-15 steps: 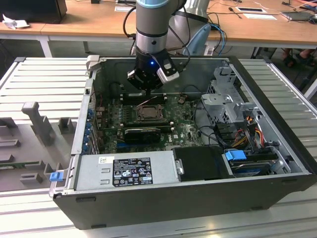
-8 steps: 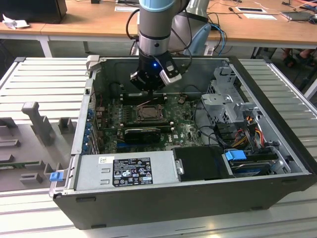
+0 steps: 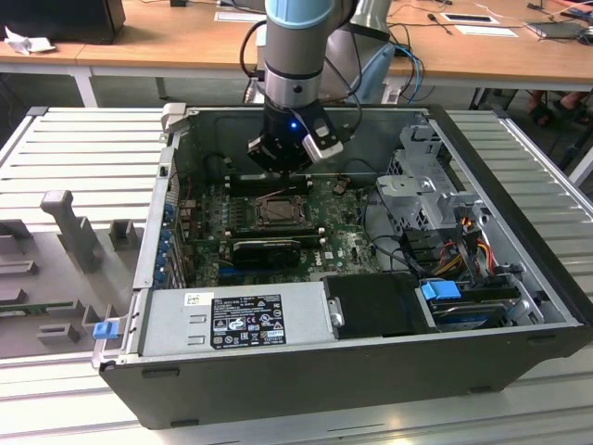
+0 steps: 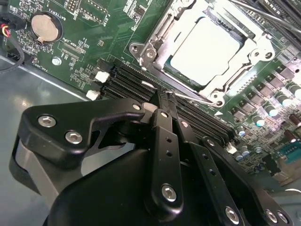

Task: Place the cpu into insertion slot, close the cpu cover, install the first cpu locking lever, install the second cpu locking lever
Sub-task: 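Install the first cpu locking lever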

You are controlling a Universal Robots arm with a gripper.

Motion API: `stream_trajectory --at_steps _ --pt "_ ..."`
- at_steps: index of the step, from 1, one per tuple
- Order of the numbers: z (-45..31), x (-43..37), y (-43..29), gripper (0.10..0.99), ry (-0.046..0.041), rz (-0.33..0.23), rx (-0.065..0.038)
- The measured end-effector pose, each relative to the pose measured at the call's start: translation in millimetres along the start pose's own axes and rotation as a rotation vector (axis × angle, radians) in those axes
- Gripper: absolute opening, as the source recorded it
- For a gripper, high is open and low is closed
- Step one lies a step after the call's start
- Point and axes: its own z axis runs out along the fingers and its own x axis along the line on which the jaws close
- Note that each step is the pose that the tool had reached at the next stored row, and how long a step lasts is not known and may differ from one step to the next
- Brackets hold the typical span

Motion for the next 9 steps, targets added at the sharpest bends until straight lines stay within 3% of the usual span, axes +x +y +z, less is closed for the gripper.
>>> stream_trajectory --at_steps 9 --pt "4.5 -4.3 -1.2 0.102 -0.0004 0.003 0.000"
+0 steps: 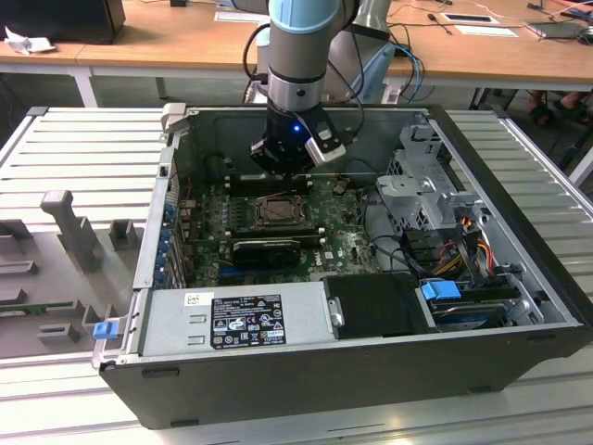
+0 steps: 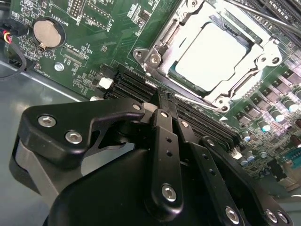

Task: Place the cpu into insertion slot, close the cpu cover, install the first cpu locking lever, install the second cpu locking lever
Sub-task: 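Install the first cpu locking lever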

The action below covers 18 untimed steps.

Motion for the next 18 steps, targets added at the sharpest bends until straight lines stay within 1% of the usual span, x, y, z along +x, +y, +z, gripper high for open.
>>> stream_trajectory --at_steps 7,11,18 --pt "1.9 -0.8 -1.3 0.102 0.0000 0.000 0.000" --pt "5.4 -1.2 -1.8 0.102 0.0000 0.000 0.000" --pt "8.2 -1.6 -2.2 0.102 0.0002 0.000 0.001"
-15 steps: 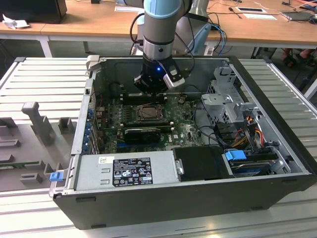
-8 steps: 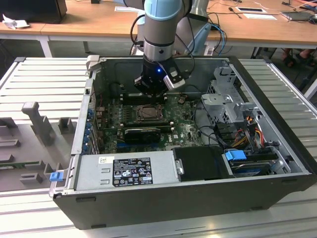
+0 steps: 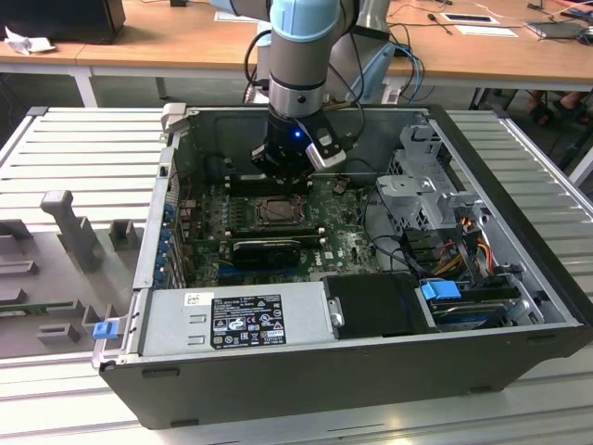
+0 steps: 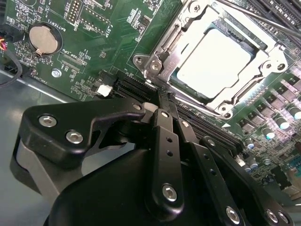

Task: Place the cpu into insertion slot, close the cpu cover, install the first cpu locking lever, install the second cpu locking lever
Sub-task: 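Install the first cpu locking lever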

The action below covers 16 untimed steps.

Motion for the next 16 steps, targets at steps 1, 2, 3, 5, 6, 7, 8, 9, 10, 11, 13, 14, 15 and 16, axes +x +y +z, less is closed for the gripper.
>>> stream_trajectory --at_steps 1,2,3,5,6,7,8,9,10,11,13,14,15,16 --pt "0.2 -0.1 0.0 0.102 -0.0001 0.000 0.001" --pt "0.3 -0.1 0.0 0.102 -0.0001 0.000 0.002" --pt "0.4 -0.1 -0.1 0.102 0.0000 0.001 0.003" --pt "0.7 -0.1 -0.4 0.102 -0.0001 0.001 0.004" --pt "0.9 0.0 -0.4 0.102 0.0000 0.002 0.005" --pt "1.2 0.0 -0.6 0.102 -0.0002 0.002 0.005" --pt "2.2 -0.2 -0.7 0.102 -0.0009 0.002 0.004" --pt "2.4 -0.1 -1.0 0.102 -0.0003 0.002 0.005" --pt "2.5 0.0 -1.1 0.102 -0.0002 0.002 0.005" --pt "2.5 -0.1 -1.1 0.102 -0.0001 0.002 0.006" --pt "2.0 -0.1 -1.0 0.102 -0.0003 0.002 0.005" --pt "0.8 -0.1 -0.9 0.102 -0.0005 0.002 0.005" --pt "-1.6 -0.1 -0.7 0.102 -0.0005 0.002 0.005" --pt "-5.1 -0.1 -0.3 0.102 -0.0003 0.002 0.005"
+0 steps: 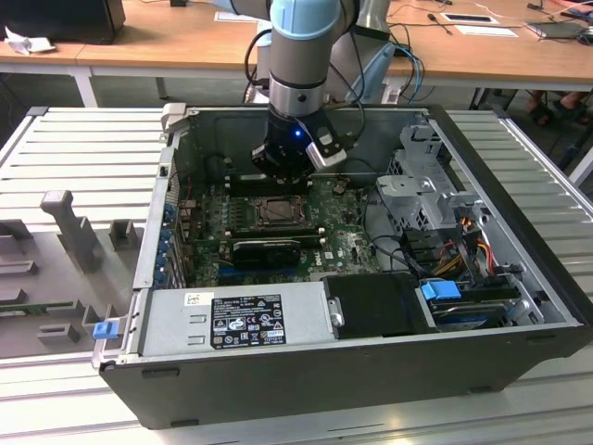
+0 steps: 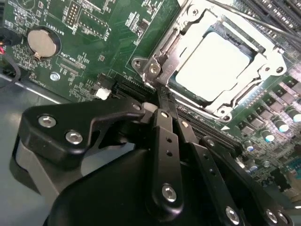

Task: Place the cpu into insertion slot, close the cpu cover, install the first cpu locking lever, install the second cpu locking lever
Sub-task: 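Install the first cpu locking lever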

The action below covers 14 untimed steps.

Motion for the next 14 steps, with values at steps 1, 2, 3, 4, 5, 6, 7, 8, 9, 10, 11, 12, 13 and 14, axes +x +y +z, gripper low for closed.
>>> stream_trajectory --at_steps 1,2,3,4,5,6,7,8,9,10,11,12,13,14 --pt "-4.0 0.0 0.4 0.102 0.0000 0.000 0.000" --pt "-11.1 0.0 1.0 0.102 0.0001 0.000 0.000" --pt "-11.1 0.0 0.9 0.102 -0.0001 0.000 0.000" --pt "-11.2 0.0 0.4 0.102 0.0001 0.000 0.000" --pt "-11.3 0.0 -0.3 0.102 0.0003 0.000 0.000" --pt "-11.4 0.1 -0.8 0.102 0.0002 0.000 0.000" --pt "-11.4 0.1 -1.5 0.102 0.0002 0.000 0.000" --pt "-11.4 0.2 -1.9 0.102 0.0002 0.000 0.000" --pt "-11.5 0.2 -2.5 0.102 0.0002 0.000 0.000" --pt "-11.5 0.2 -3.3 0.102 0.0001 0.000 0.000" --pt "-11.6 0.2 -3.5 0.102 0.0002 0.000 0.000" --pt "-11.6 0.2 -3.8 0.102 0.0002 0.000 0.000" --pt "-11.7 0.3 -4.2 0.102 0.0002 0.000 0.000" --pt "-11.7 0.3 -4.5 0.102 0.0002 0.000 0.000"
